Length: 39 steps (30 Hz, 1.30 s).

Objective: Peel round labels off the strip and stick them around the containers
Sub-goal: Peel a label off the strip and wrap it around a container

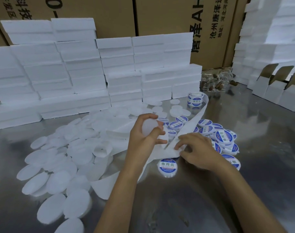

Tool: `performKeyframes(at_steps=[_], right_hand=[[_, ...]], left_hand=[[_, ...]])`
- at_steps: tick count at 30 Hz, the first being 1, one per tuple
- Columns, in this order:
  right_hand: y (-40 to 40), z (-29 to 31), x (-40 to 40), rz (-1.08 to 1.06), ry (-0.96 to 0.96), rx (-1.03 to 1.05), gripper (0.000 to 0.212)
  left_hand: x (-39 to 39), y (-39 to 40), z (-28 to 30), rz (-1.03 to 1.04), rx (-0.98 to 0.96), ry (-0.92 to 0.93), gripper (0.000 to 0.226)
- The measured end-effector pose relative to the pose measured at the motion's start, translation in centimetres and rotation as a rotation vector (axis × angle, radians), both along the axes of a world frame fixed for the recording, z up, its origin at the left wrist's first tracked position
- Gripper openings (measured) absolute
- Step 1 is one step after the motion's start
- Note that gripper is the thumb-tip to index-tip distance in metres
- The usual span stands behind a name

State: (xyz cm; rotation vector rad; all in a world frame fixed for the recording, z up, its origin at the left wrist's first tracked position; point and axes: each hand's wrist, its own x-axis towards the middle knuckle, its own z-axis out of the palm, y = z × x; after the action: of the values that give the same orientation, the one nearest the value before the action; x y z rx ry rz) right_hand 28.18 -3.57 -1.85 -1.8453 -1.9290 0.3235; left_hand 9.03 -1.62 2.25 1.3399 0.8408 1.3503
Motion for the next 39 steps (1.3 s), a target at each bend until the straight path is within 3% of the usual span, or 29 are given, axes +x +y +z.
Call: performKeyframes(at_steps=[6,10,12,17,23,27,32,39], right_hand=[[0.2,-0.4,0.2,0.022,0.061,0.009,0.018],[-0.3,-0.8,0.1,0.065,0.05,-0.083,0.031],[-0.3,-0.7,-0.5,0.058,0.048,0.003,0.02],[0.0,-0.5,-1.2,0.031,0.132,0.171,0.009],[-0.3,0.0,-1.6,0.06,0.602,0.11,0.008],[-0.6,0.4,-1.8,0.098,0.796,0.065,0.01],[-1.2,1.0,-2.1,0.101,0.772,0.039,0.026],[-1.8,1.7,-2.7,0.155,0.834,0.182,0.017]], left_hand=[[0.7,-0.1,-0.6,0.079,0.083,0.209,0.038],[0.7,-0.2,-1.0,0.067,0.093,0.311,0.038],[0.7,-0.3,-1.0,0.056,0.091,0.338,0.038],[0.6,-0.3,-1.0,0.059,0.094,0.31,0.04],[-0.1,0.4,-1.1,0.07,0.121,0.339,0.041],[-0.5,0.9,-1.0,0.094,0.058,0.251,0.037],[-0.7,1.1,-1.0,0.086,-0.029,0.169,0.034],[-0.7,1.0,-1.0,0.063,-0.069,0.112,0.028]])
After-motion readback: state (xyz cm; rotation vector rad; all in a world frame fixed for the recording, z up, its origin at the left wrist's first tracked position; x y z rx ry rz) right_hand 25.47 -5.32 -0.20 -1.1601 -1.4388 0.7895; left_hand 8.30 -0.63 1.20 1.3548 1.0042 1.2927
